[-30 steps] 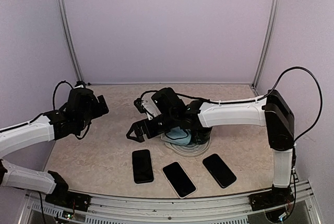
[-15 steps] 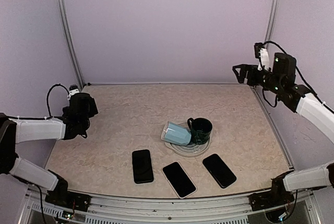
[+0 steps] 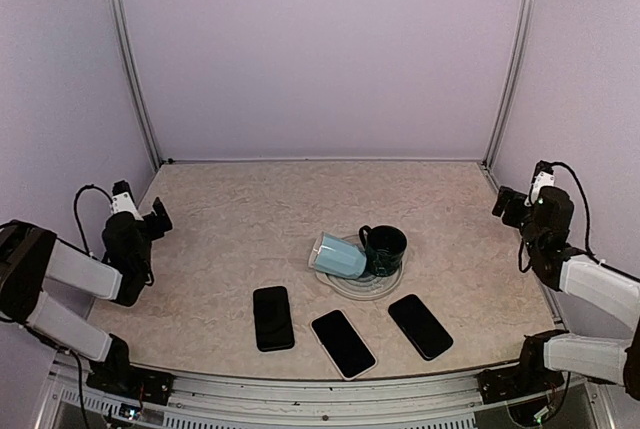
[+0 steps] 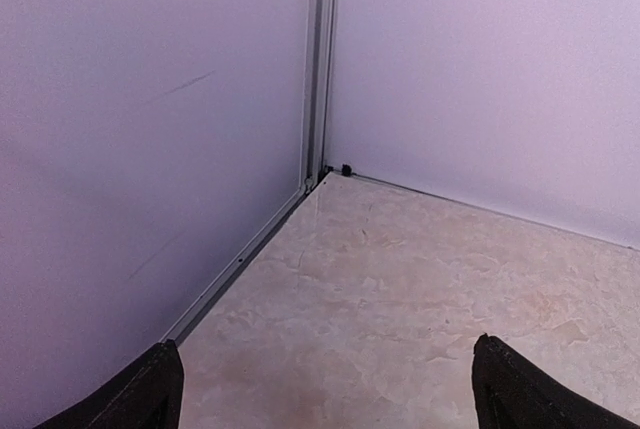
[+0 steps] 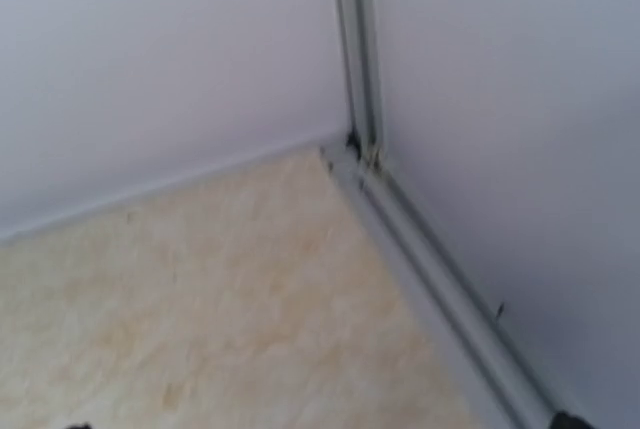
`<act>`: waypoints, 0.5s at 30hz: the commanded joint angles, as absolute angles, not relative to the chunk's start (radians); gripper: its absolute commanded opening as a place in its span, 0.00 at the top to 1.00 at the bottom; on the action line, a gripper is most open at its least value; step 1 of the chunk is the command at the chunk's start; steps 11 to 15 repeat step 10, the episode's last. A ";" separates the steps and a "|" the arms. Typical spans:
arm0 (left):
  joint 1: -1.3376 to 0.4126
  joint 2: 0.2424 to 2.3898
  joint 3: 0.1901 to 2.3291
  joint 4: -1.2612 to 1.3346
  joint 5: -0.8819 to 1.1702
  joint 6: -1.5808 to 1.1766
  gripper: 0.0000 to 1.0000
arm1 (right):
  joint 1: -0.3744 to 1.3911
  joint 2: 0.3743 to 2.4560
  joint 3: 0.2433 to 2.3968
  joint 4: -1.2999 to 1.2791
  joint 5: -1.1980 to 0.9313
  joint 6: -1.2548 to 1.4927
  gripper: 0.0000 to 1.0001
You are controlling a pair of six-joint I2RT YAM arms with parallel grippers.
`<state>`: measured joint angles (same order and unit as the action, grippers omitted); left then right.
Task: Put the phone into the phone case
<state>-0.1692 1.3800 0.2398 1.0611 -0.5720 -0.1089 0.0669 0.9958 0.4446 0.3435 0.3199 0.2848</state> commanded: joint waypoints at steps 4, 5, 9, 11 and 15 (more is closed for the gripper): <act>-0.161 1.443 0.213 1.272 -0.468 -0.026 0.01 | 0.061 0.964 0.287 0.643 0.418 0.193 0.01; -0.161 1.447 0.213 1.277 -0.462 -0.023 0.01 | 0.061 0.971 0.289 0.640 0.408 0.196 0.01; -0.161 1.473 0.215 1.303 -0.451 -0.015 0.01 | 0.061 1.013 0.317 0.601 0.442 0.226 0.01; -0.161 1.487 0.215 1.317 -0.450 -0.012 0.01 | 0.061 1.025 0.322 0.594 0.455 0.222 0.01; -0.161 1.487 0.215 1.317 -0.450 -0.012 0.01 | 0.061 1.025 0.322 0.594 0.455 0.222 0.01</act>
